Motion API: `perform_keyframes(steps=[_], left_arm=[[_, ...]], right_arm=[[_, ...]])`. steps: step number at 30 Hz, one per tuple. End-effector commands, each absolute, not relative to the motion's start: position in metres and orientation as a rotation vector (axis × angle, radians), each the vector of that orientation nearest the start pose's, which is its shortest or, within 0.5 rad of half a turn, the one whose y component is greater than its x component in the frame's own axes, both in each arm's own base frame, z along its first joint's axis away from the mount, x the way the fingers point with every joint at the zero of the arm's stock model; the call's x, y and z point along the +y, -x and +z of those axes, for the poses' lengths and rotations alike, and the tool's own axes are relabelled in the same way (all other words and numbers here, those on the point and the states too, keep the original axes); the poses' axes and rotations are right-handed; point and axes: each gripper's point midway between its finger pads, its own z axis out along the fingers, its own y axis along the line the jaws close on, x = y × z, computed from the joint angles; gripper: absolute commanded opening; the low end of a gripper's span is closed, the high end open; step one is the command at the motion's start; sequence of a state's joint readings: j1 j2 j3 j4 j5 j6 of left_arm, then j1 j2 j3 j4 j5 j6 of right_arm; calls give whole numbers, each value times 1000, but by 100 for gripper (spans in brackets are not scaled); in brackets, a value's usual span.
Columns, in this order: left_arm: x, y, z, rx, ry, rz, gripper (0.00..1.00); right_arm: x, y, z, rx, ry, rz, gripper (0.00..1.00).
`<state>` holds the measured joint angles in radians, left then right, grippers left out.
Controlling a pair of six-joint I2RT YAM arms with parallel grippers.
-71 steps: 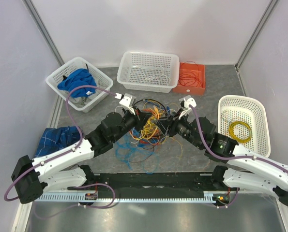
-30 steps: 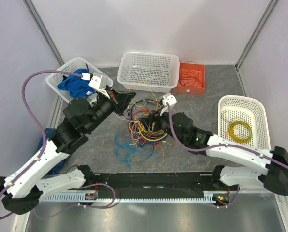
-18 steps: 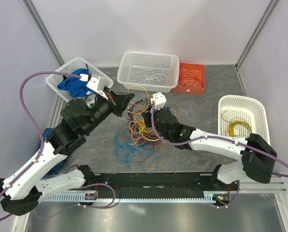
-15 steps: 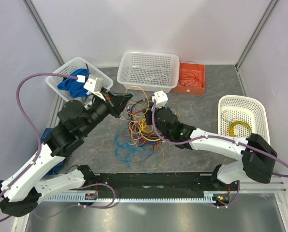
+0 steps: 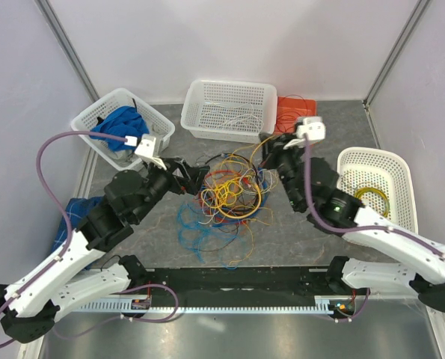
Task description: Untangle the cables
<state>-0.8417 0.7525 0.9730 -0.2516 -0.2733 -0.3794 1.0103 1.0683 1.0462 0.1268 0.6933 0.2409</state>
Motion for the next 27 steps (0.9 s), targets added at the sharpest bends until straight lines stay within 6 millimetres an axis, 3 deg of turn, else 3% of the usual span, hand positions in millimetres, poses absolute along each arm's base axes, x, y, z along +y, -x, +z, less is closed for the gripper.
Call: perform_keyframes(steps=[1,5,6,14,21,22,23,24,27], left_arm=[[-193,-229,321,1727,-72,-681,100],[-192,-226,296,1793,-26,-694,100],[-193,-225,291,1810,-5,-705,100],[-208,-214,250,1939,16,-784,100],[-223,-201,218,2057,18,-869,99],[-225,-200,214,2074,18,-872,100],[-227,-198,211,2089,21,-889,100],[-228,-197,207,2100,21,-891,100],[-231,-192,197,2139,23,-909,100]], right_arm=[[181,-273,420,1501,-127,282,0],[139,-274,429,1535,-182,24,0],[125,-275,439,1525,-222,-12,0],[26,-290,459,1490,-470,-284,0],[-31,-306,477,1447,-620,-440,0],[-37,-313,469,1476,-623,-472,0],[-59,-316,464,1480,-671,-521,0],[-61,-325,464,1481,-692,-468,0],[-83,-334,444,1504,-753,-518,0]])
